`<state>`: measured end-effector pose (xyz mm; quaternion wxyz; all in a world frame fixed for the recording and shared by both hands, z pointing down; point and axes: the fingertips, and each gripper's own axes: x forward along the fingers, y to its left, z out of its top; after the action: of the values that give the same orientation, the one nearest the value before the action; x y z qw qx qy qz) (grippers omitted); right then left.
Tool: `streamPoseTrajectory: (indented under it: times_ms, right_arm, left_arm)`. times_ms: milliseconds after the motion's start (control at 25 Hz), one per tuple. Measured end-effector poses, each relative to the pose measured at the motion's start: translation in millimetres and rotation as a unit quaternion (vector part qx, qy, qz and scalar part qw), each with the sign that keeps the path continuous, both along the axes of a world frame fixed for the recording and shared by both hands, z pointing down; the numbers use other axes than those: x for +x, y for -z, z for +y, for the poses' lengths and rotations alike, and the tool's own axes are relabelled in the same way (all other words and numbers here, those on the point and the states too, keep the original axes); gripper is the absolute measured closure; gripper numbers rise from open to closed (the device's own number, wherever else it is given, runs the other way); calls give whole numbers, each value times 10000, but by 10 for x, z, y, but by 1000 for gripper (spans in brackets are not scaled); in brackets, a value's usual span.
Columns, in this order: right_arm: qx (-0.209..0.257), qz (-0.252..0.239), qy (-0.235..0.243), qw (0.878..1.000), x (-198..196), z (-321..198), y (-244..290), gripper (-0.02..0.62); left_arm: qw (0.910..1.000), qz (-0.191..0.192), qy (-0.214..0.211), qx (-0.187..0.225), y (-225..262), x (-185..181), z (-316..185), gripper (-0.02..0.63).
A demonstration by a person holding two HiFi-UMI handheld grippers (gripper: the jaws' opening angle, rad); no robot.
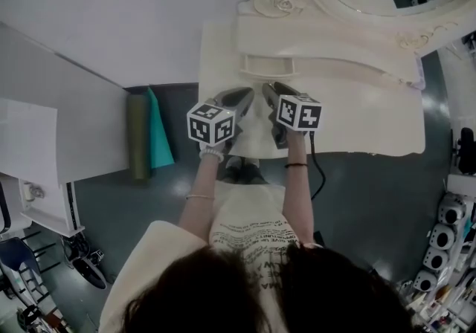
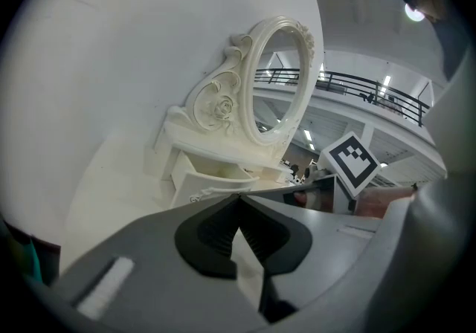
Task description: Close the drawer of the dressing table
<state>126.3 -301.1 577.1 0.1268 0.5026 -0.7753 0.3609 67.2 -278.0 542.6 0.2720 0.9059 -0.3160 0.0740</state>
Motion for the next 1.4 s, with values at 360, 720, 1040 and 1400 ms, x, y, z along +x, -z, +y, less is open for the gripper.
streamPoseTrajectory:
  times_ms: [360,720,1040,1400]
  right_arm:
    - [-360,-305,23,9989,-34,-69,-109,457]
    - [-539,-79,121,9984,-23,-91,-193,494]
    - [-584,-87,178,9981,-17,-126,-192,495]
    - [-572,-75,175,9982,-4,-187,-195,495]
  left_arm:
    - [9999,-24,95,-79,-48,-23,-74,601]
    - [9998,-31,156,-123,-92,-60,-125,601]
    - [9998,-32,157,-144,-100,-49,-169,601]
    - [9998,-22,161,-130,-100,-43,-232,601]
